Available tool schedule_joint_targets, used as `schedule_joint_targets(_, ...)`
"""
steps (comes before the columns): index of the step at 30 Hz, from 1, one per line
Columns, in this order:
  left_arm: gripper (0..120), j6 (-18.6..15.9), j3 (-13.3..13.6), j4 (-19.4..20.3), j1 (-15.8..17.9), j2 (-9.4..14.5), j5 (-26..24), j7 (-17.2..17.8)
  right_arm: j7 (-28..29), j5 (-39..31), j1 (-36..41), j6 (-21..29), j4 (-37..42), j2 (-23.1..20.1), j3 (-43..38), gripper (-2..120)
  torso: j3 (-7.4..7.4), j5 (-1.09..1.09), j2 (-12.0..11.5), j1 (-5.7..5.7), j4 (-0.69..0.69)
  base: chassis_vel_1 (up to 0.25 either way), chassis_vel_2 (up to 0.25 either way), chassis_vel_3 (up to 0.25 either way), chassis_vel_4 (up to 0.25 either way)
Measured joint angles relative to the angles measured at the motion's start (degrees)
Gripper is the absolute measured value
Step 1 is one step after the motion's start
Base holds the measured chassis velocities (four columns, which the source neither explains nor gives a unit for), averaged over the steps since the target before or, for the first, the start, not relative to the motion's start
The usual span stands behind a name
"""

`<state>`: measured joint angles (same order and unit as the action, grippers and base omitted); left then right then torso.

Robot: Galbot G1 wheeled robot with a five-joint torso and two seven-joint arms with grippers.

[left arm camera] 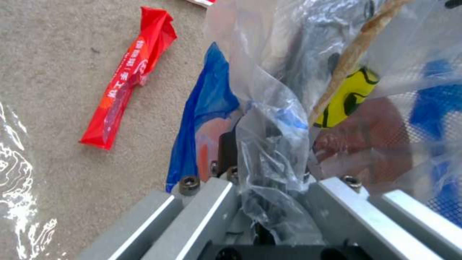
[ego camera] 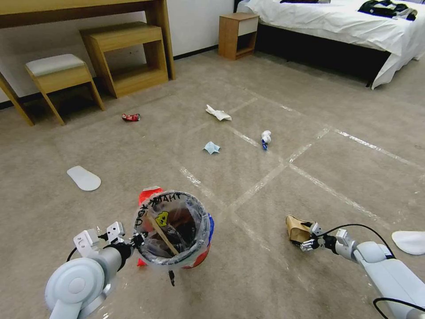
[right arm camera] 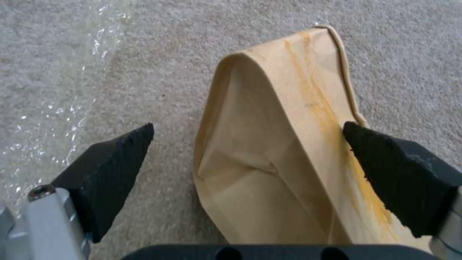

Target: Pick up the trash bin and place the garbage on the floor into it.

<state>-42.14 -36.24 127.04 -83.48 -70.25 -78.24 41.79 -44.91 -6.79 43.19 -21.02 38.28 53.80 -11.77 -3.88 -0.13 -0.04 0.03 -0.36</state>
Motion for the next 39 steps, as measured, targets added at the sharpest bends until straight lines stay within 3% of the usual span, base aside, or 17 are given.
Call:
schedule_joint_targets(26,0,0.0,0.4,-0.8,1.0,0.6,0.1,-0.3,1.4,0.2,-3.3,0.7,-3.4,2.0,3.2,100,0.00,0.00,0.0,0.00,0.00,0.000,0.000,0.000,0.000)
schedule_joint_targets(32,0,0.0,0.9,-0.9,1.3,0.6,0.2,-0.4,1.4,0.2,-3.9,0.7,-4.0,2.3,3.8,79,0.00,0.00,0.0,0.00,0.00,0.000,0.000,0.000,0.000)
schedule_joint_targets(39,0,0.0,1.0,-0.9,1.3,0.6,0.4,-0.6,1.4,0.1,-4.4,0.7,-4.5,2.9,4.5,78,0.00,0.00,0.0,0.00,0.01,0.000,0.000,0.000,0.000)
